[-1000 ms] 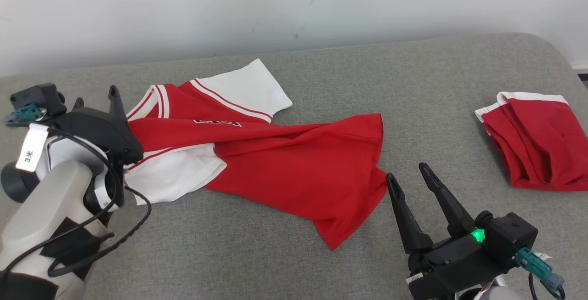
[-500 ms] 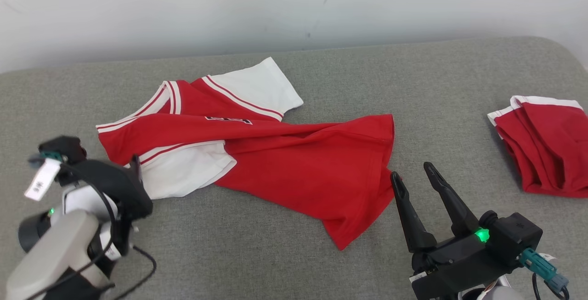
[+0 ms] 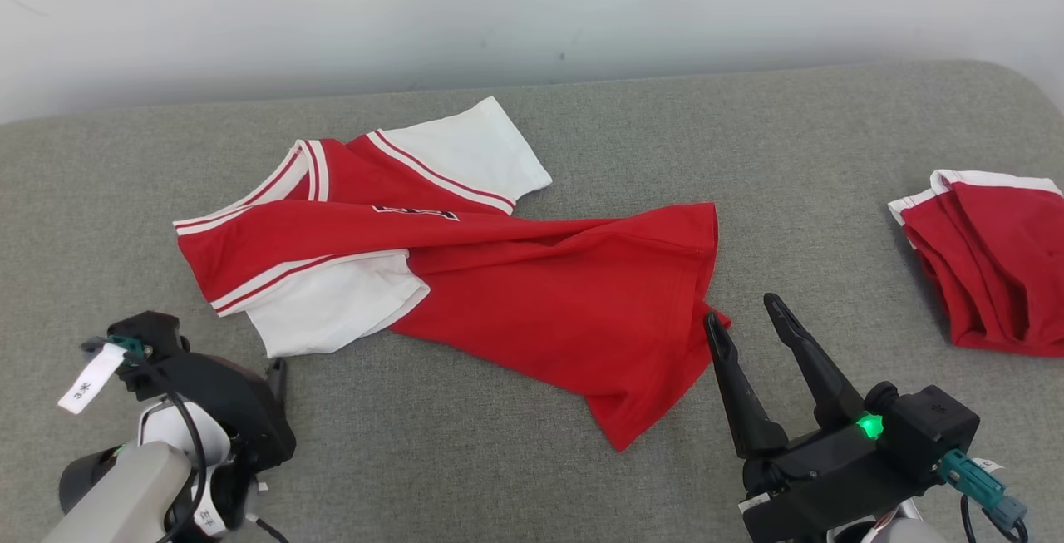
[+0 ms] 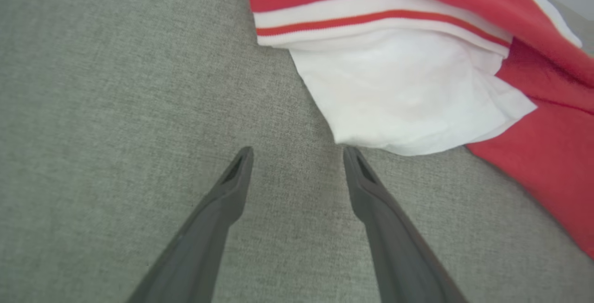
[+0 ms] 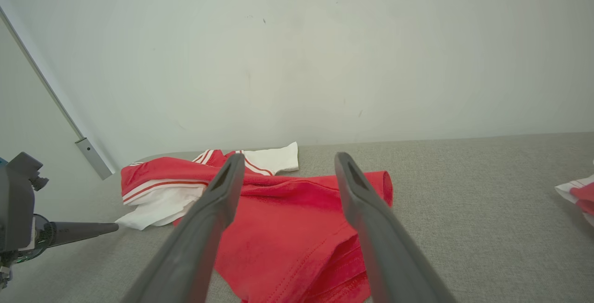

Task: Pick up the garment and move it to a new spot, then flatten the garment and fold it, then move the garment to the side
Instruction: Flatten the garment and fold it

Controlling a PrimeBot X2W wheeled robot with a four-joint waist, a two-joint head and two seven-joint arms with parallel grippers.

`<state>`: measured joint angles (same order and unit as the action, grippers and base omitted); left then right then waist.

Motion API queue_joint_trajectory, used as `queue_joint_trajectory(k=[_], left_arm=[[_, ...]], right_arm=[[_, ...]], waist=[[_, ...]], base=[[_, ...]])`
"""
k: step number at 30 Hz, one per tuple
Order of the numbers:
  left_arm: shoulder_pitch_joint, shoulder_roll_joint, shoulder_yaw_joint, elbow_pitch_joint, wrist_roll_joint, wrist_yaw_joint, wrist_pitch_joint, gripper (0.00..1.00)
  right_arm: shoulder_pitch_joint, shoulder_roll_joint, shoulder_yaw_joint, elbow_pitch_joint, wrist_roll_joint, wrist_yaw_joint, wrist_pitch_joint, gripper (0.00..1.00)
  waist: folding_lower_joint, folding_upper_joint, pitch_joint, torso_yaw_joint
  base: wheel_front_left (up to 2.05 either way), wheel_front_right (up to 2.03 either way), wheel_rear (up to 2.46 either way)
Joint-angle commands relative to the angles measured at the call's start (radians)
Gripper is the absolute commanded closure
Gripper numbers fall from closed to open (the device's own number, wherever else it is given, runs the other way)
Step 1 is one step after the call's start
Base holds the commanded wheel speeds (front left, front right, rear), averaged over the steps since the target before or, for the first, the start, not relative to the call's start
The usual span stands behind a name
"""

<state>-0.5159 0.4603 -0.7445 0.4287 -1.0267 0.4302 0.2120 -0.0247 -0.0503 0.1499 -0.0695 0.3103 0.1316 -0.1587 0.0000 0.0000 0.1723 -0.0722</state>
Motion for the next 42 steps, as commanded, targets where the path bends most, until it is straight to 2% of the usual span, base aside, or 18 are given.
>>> queue_joint_trajectory(k=[1,6,14,22,23,24,25,26,27,28,36,42], left_arm=[[0.010,0.006,-0.003,-0.009,-0.003,-0.008,0.004,0.00],[-0.003,-0.006,-0.008,-0.009,0.003,-0.027,-0.013,0.00],[-0.041,-0.022,-0.032,0.034,0.026,-0.084,-0.035,0.00],[-0.068,-0.037,-0.041,0.091,0.035,-0.109,-0.045,0.00],[-0.069,-0.037,-0.041,0.097,0.034,-0.112,-0.047,0.20],[-0.070,-0.038,-0.041,0.101,0.034,-0.113,-0.048,0.48],[-0.071,-0.039,-0.041,0.105,0.033,-0.116,-0.048,0.56],[-0.073,-0.041,-0.040,0.109,0.029,-0.119,-0.047,0.75],[-0.076,-0.040,-0.039,0.110,0.026,-0.121,-0.044,0.90],[-0.076,-0.041,-0.036,0.110,0.020,-0.121,-0.041,1.00],[-0.064,-0.001,-0.027,0.030,0.003,-0.092,0.006,1.00],[-0.015,0.076,-0.032,-0.145,-0.004,-0.033,0.073,1.00]], right_arm=[[0.002,-0.001,0.000,-0.001,-0.005,-0.002,-0.003,0.00],[-0.008,-0.001,0.007,0.002,-0.007,-0.002,0.000,0.00],[-0.013,-0.001,0.010,0.001,-0.011,-0.002,0.006,0.00],[-0.011,-0.001,0.013,-0.005,-0.017,-0.002,0.009,0.00],[-0.011,-0.001,0.012,-0.005,-0.018,-0.002,0.009,0.00],[-0.011,-0.001,0.011,-0.006,-0.018,-0.002,0.009,0.00],[-0.010,-0.001,0.009,-0.007,-0.017,-0.002,0.009,0.00],[-0.009,-0.001,0.007,-0.008,-0.016,-0.002,0.009,0.00],[-0.009,-0.001,0.005,-0.009,-0.015,-0.002,0.008,0.00],[-0.008,-0.001,0.003,-0.009,-0.015,-0.002,0.008,0.00],[0.000,-0.001,-0.005,-0.005,-0.007,-0.002,0.001,0.00],[0.008,-0.001,-0.010,-0.006,-0.004,-0.002,-0.001,0.00]], waist=[[0.0000,0.0000,0.001,0.001],[0.0000,0.0000,0.002,-0.004],[0.0000,0.0000,0.005,-0.022],[0.0000,0.0000,0.011,-0.035],[0.0000,0.0000,0.012,-0.036],[0.0000,0.0000,0.013,-0.037],[0.0000,0.0000,0.015,-0.037],[0.0000,0.0000,0.016,-0.037],[0.0000,0.0000,0.017,-0.036],[0.0000,0.0000,0.018,-0.034],[0.0000,0.0000,0.012,-0.006],[0.0000,0.0000,0.010,0.016]], base=[[0.00,0.00,0.00],[0.00,0.00,0.00],[0.00,0.00,0.00],[0.00,0.00,0.00],[0.00,0.00,0.00],[0.00,0.00,0.00],[0.00,0.00,0.00],[0.00,0.00,0.00],[0.00,0.00,0.00],[0.00,0.00,0.00],[0.00,0.00,0.00],[0.00,0.00,0.00]])
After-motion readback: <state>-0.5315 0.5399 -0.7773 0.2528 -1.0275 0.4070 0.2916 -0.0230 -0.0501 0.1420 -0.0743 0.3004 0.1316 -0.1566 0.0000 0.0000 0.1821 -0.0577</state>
